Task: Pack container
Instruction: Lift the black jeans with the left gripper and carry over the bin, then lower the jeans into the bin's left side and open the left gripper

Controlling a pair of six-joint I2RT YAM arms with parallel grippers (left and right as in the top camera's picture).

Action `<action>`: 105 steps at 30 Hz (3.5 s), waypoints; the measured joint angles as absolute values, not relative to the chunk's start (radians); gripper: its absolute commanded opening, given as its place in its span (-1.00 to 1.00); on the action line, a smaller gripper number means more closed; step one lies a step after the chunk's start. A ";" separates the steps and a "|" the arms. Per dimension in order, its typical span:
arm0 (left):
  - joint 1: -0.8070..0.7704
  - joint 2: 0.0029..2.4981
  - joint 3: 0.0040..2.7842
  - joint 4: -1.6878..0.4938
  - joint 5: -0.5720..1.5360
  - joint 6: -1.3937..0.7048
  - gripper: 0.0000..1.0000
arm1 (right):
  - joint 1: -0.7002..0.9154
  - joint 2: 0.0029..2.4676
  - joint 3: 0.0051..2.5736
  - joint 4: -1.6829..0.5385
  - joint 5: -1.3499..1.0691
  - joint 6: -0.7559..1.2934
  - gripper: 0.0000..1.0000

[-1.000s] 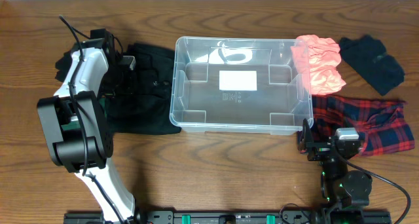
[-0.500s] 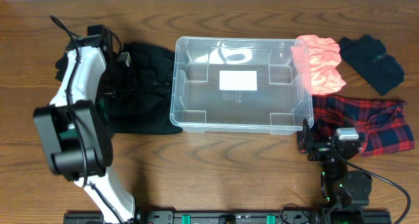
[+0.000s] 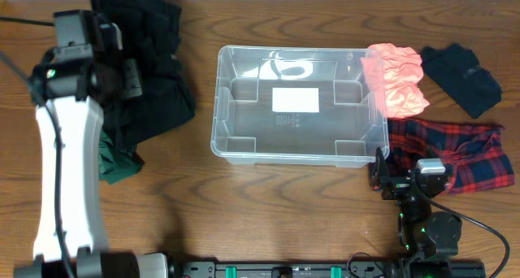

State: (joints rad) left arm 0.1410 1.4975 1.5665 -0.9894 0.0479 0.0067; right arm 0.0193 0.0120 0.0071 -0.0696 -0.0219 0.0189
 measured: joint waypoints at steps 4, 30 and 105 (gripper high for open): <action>0.141 1.406 1.567 -0.977 0.120 -0.023 -0.88 | 0.019 0.012 0.007 -0.070 -0.022 0.019 0.98; -0.181 1.503 1.568 -0.882 0.645 -0.346 -0.88 | 0.019 0.012 0.007 -0.070 -0.022 0.019 0.99; -0.418 1.663 1.364 -0.800 0.235 -0.318 -0.88 | 0.019 0.012 0.007 -0.069 -0.022 0.019 0.99</action>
